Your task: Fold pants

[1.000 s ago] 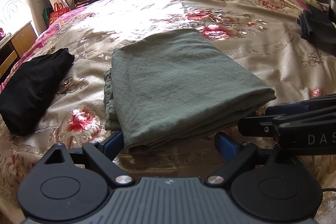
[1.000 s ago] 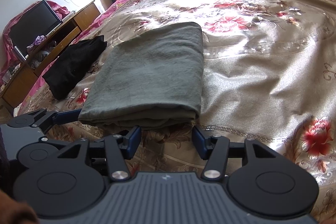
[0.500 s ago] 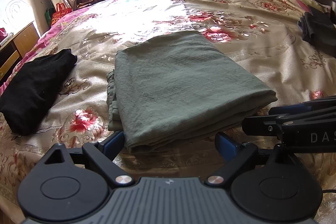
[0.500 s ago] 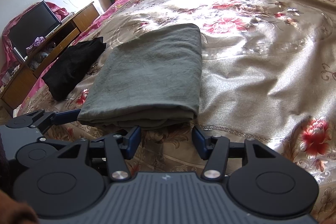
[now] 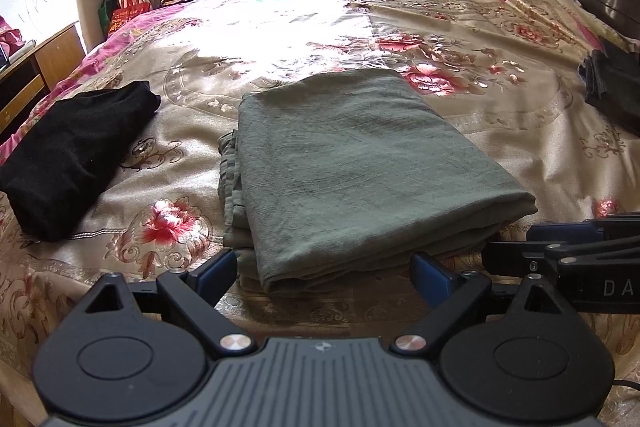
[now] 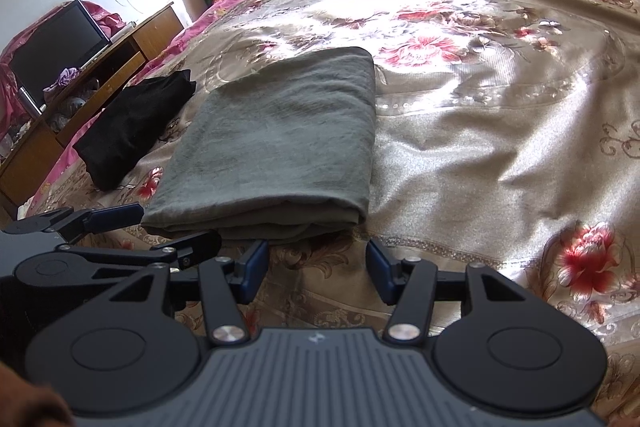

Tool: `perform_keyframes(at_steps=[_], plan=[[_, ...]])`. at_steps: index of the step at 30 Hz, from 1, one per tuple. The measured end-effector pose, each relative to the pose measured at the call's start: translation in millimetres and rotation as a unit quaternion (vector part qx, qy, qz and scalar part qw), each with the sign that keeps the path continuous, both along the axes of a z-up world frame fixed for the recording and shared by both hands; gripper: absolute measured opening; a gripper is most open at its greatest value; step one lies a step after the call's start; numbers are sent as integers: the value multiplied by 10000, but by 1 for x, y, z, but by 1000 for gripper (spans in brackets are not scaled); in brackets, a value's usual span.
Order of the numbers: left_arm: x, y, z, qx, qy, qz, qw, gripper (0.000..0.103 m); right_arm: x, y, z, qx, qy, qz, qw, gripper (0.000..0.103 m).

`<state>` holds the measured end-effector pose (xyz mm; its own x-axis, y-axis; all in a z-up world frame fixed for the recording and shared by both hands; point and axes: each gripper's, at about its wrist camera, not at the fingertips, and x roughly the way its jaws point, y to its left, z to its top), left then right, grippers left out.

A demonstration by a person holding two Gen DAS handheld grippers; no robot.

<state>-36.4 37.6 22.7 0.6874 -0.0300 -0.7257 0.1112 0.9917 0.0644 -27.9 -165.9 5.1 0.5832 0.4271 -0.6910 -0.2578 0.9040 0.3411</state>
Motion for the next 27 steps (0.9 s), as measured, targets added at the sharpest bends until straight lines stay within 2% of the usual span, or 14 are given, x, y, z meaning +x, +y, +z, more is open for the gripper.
perform_keyframes(at_steps=[27], plan=[[0, 0, 0, 26, 2, 15, 10000, 103, -1, 4, 0, -155, -21, 37, 9999, 55]])
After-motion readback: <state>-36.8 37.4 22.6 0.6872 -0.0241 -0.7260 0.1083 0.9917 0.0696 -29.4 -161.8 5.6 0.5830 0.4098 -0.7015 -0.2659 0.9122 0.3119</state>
